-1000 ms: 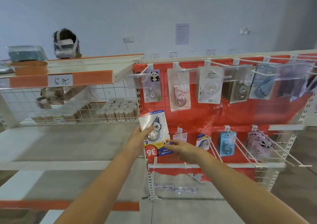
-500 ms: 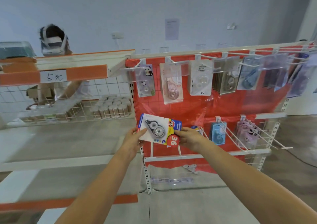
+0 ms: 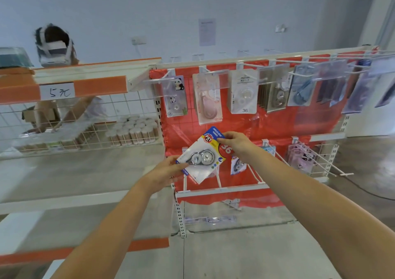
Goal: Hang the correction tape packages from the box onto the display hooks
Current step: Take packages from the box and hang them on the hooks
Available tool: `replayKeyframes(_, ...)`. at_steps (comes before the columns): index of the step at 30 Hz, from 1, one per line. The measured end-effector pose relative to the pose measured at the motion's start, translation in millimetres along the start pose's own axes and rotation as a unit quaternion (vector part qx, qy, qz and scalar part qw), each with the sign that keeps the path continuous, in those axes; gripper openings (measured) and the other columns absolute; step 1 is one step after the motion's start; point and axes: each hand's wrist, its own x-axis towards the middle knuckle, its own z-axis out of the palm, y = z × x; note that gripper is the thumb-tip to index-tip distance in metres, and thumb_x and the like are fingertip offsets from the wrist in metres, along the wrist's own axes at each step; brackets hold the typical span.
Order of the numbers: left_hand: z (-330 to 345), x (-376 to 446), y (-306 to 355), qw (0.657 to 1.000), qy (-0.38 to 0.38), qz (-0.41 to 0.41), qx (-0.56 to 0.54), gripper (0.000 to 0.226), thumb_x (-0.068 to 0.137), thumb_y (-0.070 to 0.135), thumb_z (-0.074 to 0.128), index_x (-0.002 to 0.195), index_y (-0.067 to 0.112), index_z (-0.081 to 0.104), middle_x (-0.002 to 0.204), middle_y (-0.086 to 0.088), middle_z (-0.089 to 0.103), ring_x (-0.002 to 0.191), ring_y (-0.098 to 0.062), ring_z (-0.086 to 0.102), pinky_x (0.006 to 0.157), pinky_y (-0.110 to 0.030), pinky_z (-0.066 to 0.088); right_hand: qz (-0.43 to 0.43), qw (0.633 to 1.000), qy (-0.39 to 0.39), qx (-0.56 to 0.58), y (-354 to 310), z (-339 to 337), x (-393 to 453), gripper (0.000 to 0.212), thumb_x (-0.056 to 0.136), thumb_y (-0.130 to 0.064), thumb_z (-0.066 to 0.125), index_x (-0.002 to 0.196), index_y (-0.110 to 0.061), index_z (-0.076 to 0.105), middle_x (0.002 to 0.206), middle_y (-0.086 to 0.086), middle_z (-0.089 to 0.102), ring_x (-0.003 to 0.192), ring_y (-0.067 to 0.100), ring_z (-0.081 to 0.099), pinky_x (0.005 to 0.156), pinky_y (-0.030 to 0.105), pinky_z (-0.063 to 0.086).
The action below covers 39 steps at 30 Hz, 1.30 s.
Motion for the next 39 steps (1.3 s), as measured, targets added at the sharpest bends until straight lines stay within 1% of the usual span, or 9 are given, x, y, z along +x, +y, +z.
replayKeyframes(5,23.0,-5.7,29.7,0.987,-0.099,0.007,0.124,0.031,0.088,0.007,0.064,0.117,0.016,0.056,0.107,-0.001,0.067,0.093,-0.014,0.066,0.079,-0.025,0.055,-0.047,0.991,-0.04,-0.117,-11.1,2.8,-6.8,0.013,0.088,-0.011,0.066,0.078,-0.017,0.061,0.079,0.001,0.061,0.068,0.007,0.053,0.054,0.01,0.042)
replayKeyframes(8,39.6,-2.0,29.1,0.975,-0.099,0.029,0.196,0.032,0.086,0.009,0.068,0.116,0.015,0.061,0.114,-0.003,0.069,0.105,-0.019,0.064,0.094,-0.03,0.051,-0.055,0.982,-0.062,-0.173,-13.6,9.6,-9.0,0.005,0.087,-0.012,0.066,0.09,-0.009,0.063,0.086,0.005,0.062,0.077,0.012,0.055,0.066,0.017,0.044)
replayKeyframes(10,44.8,-0.9,23.6,0.98,-0.082,0.026,0.182,0.035,0.084,0.008,0.069,0.118,0.013,0.061,0.115,-0.004,0.068,0.106,-0.02,0.064,0.094,-0.031,0.05,-0.057,0.977,-0.064,-0.195,-13.9,9.6,-8.9,0.015,0.087,-0.012,0.067,0.1,-0.005,0.064,0.091,0.006,0.061,0.083,0.014,0.055,0.07,0.021,0.044)
replayKeyframes(14,45.3,-0.5,15.2,0.987,-0.068,0.037,0.138,0.03,0.084,0.006,0.069,0.112,0.016,0.062,0.111,-0.003,0.069,0.103,-0.019,0.065,0.092,-0.03,0.051,-0.047,0.979,-0.059,-0.192,-17.5,2.7,-10.3,0.013,0.091,-0.021,0.062,0.098,-0.009,0.061,0.085,-0.001,0.061,0.075,0.005,0.055,0.056,0.011,0.044)
replayKeyframes(18,33.7,1.4,14.1,0.993,-0.017,0.062,0.094,0.032,0.085,0.007,0.068,0.115,0.014,0.061,0.113,-0.003,0.068,0.1,-0.018,0.065,0.086,-0.028,0.052,-0.055,0.978,-0.029,-0.199,-17.1,-15.3,-9.0,0.026,0.095,-0.032,0.055,0.094,-0.008,0.062,0.088,0.007,0.065,0.083,0.022,0.065,0.082,0.037,0.055)
replayKeyframes(21,18.2,3.3,12.6,0.997,0.035,0.068,0.02,0.034,0.085,0.006,0.068,0.117,0.01,0.059,0.116,-0.01,0.068,0.103,-0.026,0.065,0.087,-0.038,0.053,-0.059,0.959,0.008,-0.277,-9.4,-38.5,-8.2,0.025,0.096,-0.032,0.053,0.085,-0.013,0.063,0.09,0.01,0.069,0.088,0.027,0.067,0.087,0.043,0.053)
replayKeyframes(26,-8.8,2.6,-1.3,0.994,0.08,0.075,-0.003,0.034,0.085,0.008,0.067,0.118,0.006,0.059,0.113,-0.013,0.068,0.092,-0.023,0.067,0.075,-0.033,0.056,-0.029,0.924,0.067,-0.375,9.7,-67.6,-13.6,0.024,0.096,-0.023,0.053,0.098,-0.004,0.067,0.093,0.007,0.069,0.08,0.019,0.061,0.076,0.029,0.047)
replayKeyframes(35,7.7,11.1,-20.9,0.997,0.011,0.059,-0.04,0.045,0.082,0.011,0.071,0.125,0.008,0.055,0.118,-0.011,0.067,0.106,-0.03,0.065,0.088,-0.047,0.054,0.011,0.865,0.104,-0.491,30.4,-89.9,-40.7,0.026,0.098,-0.02,0.048,0.108,-0.001,0.063,0.108,0.017,0.065,0.096,0.026,0.057,0.073,0.025,0.033)
replayKeyframes(39,54.4,17.2,-25.4,0.995,-0.035,0.047,-0.077,0.043,0.082,0.004,0.068,0.124,0.007,0.055,0.117,-0.012,0.067,0.107,-0.03,0.064,0.095,-0.049,0.05,0.033,0.859,0.144,-0.49,42.9,-103.8,-62.9,0.023,0.096,-0.02,0.049,0.107,-0.006,0.064,0.106,0.014,0.066,0.085,0.02,0.053,0.072,0.025,0.036)
